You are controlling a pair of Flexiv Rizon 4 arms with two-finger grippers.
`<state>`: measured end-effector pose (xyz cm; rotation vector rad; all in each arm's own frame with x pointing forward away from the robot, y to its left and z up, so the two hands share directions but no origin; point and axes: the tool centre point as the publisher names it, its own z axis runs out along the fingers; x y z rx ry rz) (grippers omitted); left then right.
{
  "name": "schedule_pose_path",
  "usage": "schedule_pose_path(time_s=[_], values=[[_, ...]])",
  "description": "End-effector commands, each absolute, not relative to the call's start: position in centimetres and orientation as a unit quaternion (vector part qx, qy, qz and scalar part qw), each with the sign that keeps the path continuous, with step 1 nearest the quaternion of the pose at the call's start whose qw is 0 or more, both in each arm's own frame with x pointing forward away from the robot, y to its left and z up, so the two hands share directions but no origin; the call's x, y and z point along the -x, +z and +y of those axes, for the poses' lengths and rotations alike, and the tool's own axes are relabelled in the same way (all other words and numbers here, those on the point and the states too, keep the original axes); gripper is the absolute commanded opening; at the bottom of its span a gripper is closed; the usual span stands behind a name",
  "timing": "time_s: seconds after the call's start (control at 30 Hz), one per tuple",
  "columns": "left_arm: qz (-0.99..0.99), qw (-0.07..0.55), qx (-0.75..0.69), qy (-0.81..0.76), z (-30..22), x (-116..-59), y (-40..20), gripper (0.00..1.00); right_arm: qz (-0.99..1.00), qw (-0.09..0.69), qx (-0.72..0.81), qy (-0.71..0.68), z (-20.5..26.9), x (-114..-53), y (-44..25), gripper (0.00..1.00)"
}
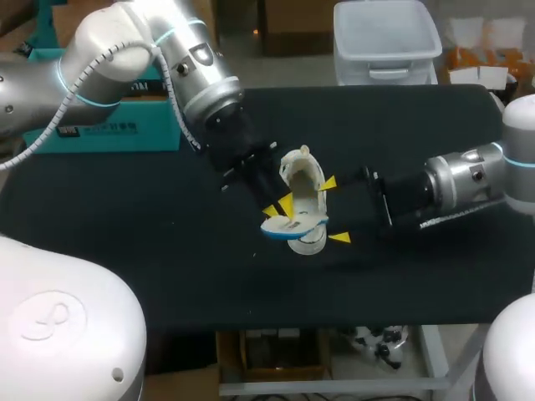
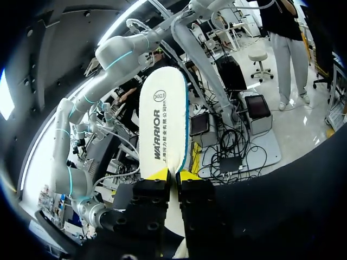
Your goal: Open the shoe tongue, take the insole out of the shoe, put the insole back into the shoe, and pack the shoe into the shoebox
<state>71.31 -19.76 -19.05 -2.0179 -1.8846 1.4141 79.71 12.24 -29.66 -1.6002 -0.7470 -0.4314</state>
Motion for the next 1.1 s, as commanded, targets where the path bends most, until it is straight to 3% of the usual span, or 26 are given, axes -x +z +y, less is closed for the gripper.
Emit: schedule_pose_path(time_s=[0.03, 0.23, 0.3, 0.47, 0.53, 0.57, 0.63, 0.97, 1.1], values=[[-0.659, -0.065, 0.650, 0.373, -20.0, -70.7, -19.6, 0.00, -0.321, 0.611, 0.696, -0.198, 12.2, -79.3, -29.1, 1.00], [-0.671, -0.073, 0.643, 0.361, -20.2, -71.7, -20.6, 0.00, -0.316, 0.618, 0.690, -0.206, 12.6, -79.3, -28.9, 1.00], [-0.676, -0.078, 0.639, 0.357, -20.3, -72.0, -20.9, 0.00, -0.316, 0.619, 0.688, -0.209, 12.8, -79.5, -28.8, 0.87], [-0.685, -0.083, 0.631, 0.354, -20.6, -73.1, -21.6, 0.00, -0.316, 0.623, 0.681, -0.217, 13.2, -79.8, -29.0, 0.83], [-0.687, -0.081, 0.628, 0.357, -20.7, -73.4, -21.8, 0.00, -0.317, 0.625, 0.679, -0.218, 13.3, -80.0, -29.2, 0.56], [-0.688, -0.080, 0.626, 0.358, -20.7, -73.5, -21.9, 0.00, -0.317, 0.626, 0.678, -0.219, 13.4, -80.1, -29.2, 0.51], [-0.689, -0.078, 0.625, 0.358, -20.9, -73.7, -22.2, 0.00, -0.318, 0.627, 0.676, -0.221, 13.6, -80.4, -29.3, 0.55], [-0.689, -0.065, 0.623, 0.365, -21.5, -73.9, -23.1, 0.00, -0.321, 0.630, 0.669, -0.231, 14.3, -80.9, -29.0, 0.47], [-0.691, -0.062, 0.620, 0.366, -21.6, -74.1, -23.4, 0.00, -0.318, 0.633, 0.669, -0.226, 14.5, -80.8, -29.0, 0.36]])
